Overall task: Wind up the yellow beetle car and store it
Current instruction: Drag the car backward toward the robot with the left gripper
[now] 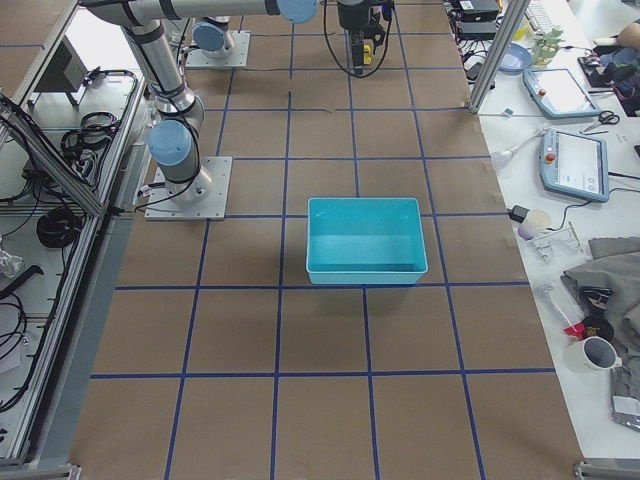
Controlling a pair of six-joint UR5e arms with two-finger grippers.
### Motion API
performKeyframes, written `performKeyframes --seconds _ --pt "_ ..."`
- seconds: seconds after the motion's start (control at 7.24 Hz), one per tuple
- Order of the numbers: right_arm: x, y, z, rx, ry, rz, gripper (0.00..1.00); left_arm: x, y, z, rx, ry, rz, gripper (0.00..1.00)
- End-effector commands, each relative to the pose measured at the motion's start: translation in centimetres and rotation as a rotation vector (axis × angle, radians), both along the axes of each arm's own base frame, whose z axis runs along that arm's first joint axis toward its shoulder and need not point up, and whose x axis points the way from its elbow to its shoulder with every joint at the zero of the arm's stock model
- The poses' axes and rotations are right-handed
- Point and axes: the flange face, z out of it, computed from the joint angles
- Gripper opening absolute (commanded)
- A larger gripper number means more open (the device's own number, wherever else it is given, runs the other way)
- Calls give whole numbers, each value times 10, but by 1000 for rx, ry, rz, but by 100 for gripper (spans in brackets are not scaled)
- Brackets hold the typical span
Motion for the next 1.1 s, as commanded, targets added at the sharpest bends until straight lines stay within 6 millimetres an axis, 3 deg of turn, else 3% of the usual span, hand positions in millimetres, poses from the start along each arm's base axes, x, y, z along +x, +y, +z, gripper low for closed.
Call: performKeyframes --seconds 0.0,0.28,0.41,0.69,0.97 --pt "0 1 -1 1 0 0 100 0 -1 -1 -1 1 5 45" --pt "0 1 0 0 0 0 100 1 -1 0 -2 -5 2 24" --pt "0 1 0 0 0 0 100 5 -1 2 -5 -7 -1 22" --pt "0 1 0 0 0 0 100 40 1 -3 6 6 51 20" --pt "0 1 0 -2 0 0 100 63 1 -5 4 32 78 18"
